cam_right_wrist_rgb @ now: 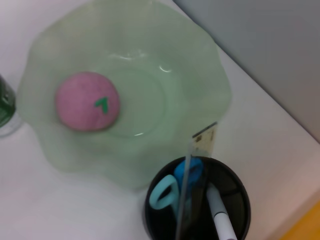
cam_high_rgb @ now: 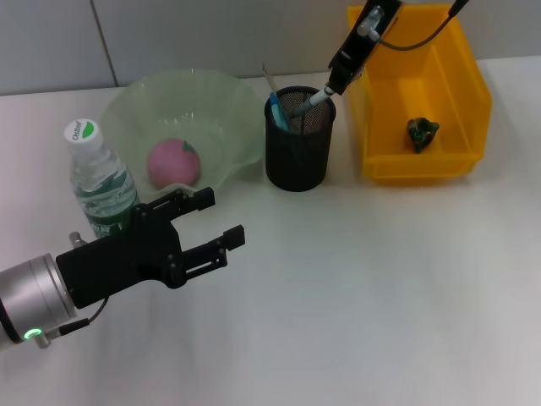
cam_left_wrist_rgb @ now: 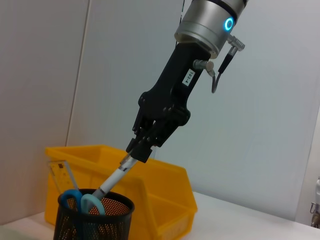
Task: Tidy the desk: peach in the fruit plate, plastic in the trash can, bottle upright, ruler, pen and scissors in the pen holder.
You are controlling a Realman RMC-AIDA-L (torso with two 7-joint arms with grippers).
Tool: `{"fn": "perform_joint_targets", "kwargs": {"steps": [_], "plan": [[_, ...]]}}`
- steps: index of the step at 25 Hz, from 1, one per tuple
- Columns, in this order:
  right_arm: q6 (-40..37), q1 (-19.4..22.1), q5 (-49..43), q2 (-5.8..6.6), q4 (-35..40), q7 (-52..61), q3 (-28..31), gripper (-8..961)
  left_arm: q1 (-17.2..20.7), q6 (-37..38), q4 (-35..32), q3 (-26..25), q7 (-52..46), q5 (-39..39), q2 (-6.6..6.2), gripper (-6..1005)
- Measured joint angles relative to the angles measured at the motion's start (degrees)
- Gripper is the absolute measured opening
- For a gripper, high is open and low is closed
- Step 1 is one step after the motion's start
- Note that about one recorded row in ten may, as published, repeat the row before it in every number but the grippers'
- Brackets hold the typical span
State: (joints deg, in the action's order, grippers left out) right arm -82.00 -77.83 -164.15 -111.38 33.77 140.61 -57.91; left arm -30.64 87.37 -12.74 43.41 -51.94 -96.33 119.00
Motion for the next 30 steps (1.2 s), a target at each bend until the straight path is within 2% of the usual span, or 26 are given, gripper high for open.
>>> {"fn": "perform_joint_targets", "kwargs": {"steps": [4, 9, 13, 16, 17, 19, 24, 25, 26, 27, 30], "plan": [[1.6, -0.1, -0.9, -0.27, -0.9, 1.5, -0.7, 132, 0.3, 0.2, 0.0, 0.0, 0.0, 0.0, 0.0, 751], [3.9, 0.3, -1.5, -1.33, -0.6, 1.7, -0.7, 132, 0.4, 0.3, 0.0, 0.2, 0.0, 0.0, 0.0, 751], [5.3, 0.6, -1.6, -2.11, 0.1, 1.7, -0.7, 359, 0.5, 0.4, 0.0, 0.3, 0.0, 0.1, -0.09, 751], [5.3, 2.6, -1.1, -3.25, 4.3, 1.1, -0.4, 496, 0.5, 0.4, 0.0, 0.3, 0.0, 0.1, -0.1, 750], [5.1, 4.3, -0.3, -4.04, 7.4, 0.5, -0.4, 541, 0.5, 0.4, 0.0, 0.3, 0.0, 0.1, -0.1, 750], [4.9, 8.1, 2.2, -5.46, 14.6, -0.4, -0.3, 544, 0.7, 0.5, -0.3, 0.4, 0.0, 0.1, -0.22, 750], [3.9, 19.1, 13.3, -7.06, 29.9, -1.1, -0.6, 551, 0.7, 0.5, -0.6, 0.4, 0.0, 0.1, -0.33, 750], [3.9, 19.1, 13.3, -7.06, 29.9, -1.1, -0.6, 552, 0.7, 0.5, -0.7, 0.4, 0.1, 0.1, -0.33, 750], [5.1, 24.4, 18.2, -7.77, 35.6, -1.9, -1.3, 553, 0.7, 0.5, -0.7, 0.4, 0.1, 0.1, -0.34, 750], [5.1, 24.4, 18.2, -7.77, 35.6, -1.9, -1.3, 555, 0.7, 0.5, -0.7, 0.4, 0.1, 0.1, -0.34, 751], [7.9, 32.3, 27.7, -7.48, 40.1, -3.3, -3.5, 556, 0.7, 0.6, -0.7, 0.4, 0.1, 0.1, -0.38, 751]]}}
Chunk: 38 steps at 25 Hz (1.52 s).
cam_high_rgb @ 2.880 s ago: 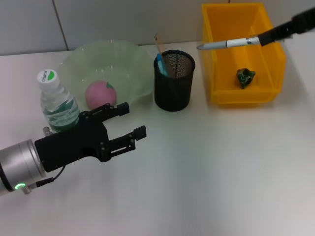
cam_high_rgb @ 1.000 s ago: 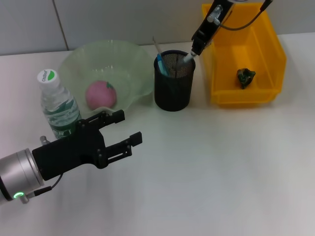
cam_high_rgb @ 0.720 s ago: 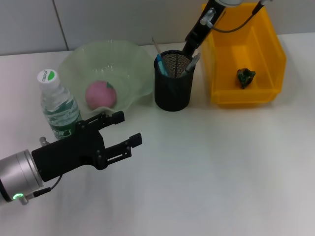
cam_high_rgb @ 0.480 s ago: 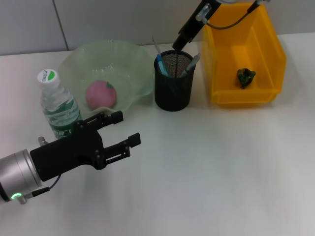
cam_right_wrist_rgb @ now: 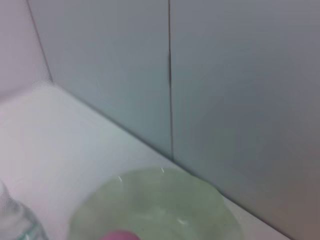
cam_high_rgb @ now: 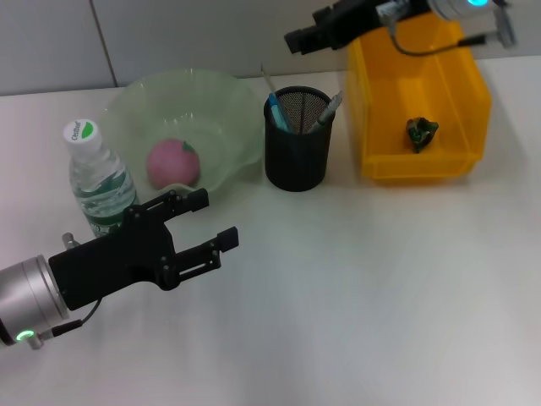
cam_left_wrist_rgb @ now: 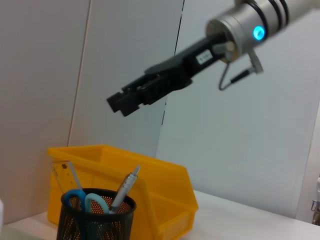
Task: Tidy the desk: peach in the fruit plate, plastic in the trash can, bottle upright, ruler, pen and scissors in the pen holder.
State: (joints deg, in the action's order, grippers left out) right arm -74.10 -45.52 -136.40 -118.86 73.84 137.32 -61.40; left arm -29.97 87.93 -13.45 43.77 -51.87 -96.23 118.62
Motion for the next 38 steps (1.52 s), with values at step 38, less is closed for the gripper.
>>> {"fn": "perform_joint_targets", "kwargs": {"steps": [38], "plan": [[-16.6, 22.9, 34.5, 0.58, -44.2, -76.9, 11.7, 826, -0.7, 2.8, -8.0, 7.0, -12.2, -6.5, -0.51, 750]]}}
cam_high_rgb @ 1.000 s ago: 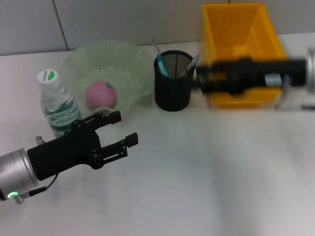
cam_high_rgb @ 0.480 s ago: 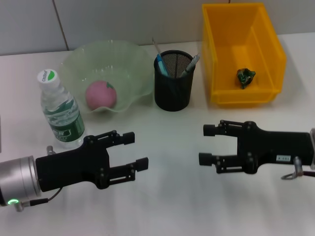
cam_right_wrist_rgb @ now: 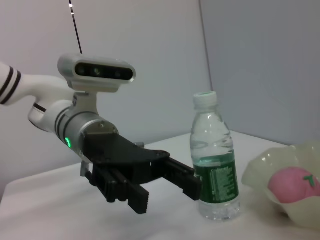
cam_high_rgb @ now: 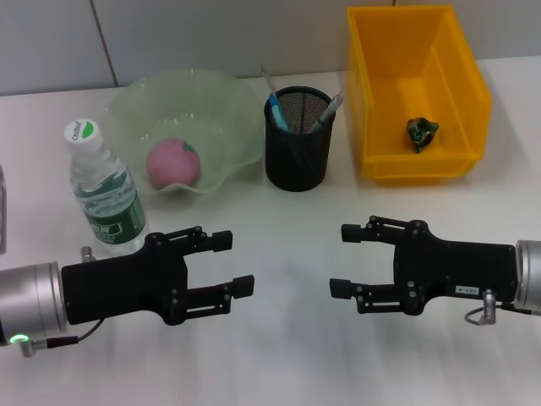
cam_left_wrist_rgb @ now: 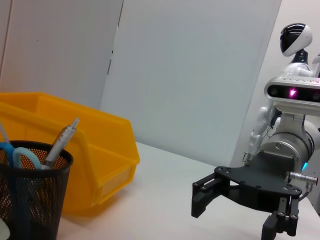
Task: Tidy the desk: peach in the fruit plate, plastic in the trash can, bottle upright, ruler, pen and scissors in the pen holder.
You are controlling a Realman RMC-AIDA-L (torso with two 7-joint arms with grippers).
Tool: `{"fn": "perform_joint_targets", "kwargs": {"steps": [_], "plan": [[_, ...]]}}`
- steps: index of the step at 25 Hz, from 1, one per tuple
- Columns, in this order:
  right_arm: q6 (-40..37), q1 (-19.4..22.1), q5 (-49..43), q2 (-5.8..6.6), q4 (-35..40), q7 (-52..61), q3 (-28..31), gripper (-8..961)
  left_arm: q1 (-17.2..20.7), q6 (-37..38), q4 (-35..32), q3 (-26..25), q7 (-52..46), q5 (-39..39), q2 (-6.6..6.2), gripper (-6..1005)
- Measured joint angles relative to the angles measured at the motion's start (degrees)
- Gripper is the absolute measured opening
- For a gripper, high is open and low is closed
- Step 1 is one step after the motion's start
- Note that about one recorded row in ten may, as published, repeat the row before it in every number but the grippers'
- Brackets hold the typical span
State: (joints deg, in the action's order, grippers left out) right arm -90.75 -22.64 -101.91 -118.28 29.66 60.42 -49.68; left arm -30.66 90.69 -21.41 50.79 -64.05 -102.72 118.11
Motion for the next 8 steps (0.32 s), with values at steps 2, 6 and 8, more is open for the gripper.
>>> {"fn": "perform_joint_targets", "kwargs": {"steps": [2, 6, 8], "plan": [[0.0, -0.1, 0.1, -0.08, 0.0, -0.1, 0.0, 826, -0.1, 0.0, 0.0, 0.0, 0.0, 0.0, 0.0, 750], [-0.3, -0.1, 0.4, -0.11, -0.1, -0.2, 0.4, 826, -0.1, 0.1, 0.0, 0.1, -0.2, -0.1, 0.01, 750], [-0.4, -0.1, 0.4, -0.11, -0.1, -0.3, 0.4, 826, -0.1, 0.1, 0.0, 0.1, -0.3, -0.1, 0.01, 750]]}}
